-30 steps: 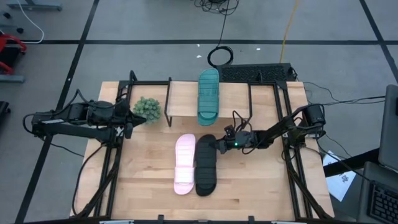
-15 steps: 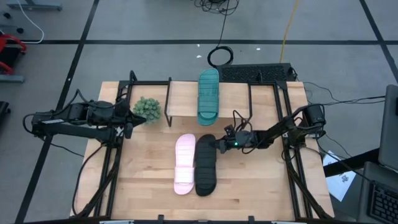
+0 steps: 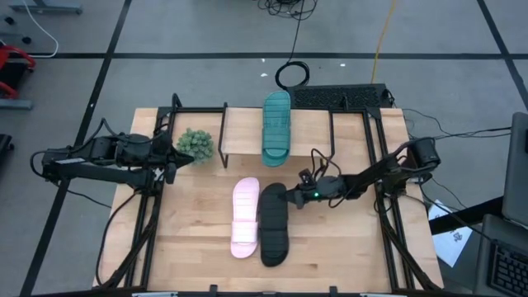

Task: Pick and place slides into the shelf
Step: Put the pair of black slides on the shelf

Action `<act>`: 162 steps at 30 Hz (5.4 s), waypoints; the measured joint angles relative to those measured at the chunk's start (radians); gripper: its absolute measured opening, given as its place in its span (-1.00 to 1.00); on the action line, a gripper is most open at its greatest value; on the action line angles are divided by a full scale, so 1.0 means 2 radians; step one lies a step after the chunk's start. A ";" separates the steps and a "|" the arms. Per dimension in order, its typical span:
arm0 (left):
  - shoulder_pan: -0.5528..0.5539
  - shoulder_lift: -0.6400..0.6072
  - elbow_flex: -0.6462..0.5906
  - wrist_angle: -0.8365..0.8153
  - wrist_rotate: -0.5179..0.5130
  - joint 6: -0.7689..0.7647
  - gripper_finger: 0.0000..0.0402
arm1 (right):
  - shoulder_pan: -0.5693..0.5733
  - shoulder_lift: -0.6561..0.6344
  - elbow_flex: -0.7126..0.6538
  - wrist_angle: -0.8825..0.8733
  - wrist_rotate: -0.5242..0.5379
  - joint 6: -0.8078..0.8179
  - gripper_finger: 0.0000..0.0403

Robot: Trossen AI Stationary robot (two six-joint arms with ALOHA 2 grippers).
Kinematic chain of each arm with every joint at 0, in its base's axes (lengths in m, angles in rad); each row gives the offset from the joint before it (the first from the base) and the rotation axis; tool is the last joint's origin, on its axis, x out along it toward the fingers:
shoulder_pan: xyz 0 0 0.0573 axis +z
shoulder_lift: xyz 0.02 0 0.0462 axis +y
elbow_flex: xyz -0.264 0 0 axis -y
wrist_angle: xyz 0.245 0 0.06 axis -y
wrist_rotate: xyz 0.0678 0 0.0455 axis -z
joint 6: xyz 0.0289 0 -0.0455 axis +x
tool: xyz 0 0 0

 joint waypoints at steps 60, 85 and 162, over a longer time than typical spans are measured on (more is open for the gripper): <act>0.000 0.000 0.000 0.019 0.000 -0.030 -0.84 | -0.008 -0.625 0.000 -0.465 0.095 -0.043 -0.74; 0.000 0.000 0.000 0.059 0.001 -0.025 -0.84 | -0.370 -0.495 0.231 -0.573 -0.304 -0.091 -0.75; 0.000 0.001 0.000 0.067 -0.027 -0.050 -0.84 | -0.685 -0.136 0.190 -0.247 -0.645 -0.028 -0.76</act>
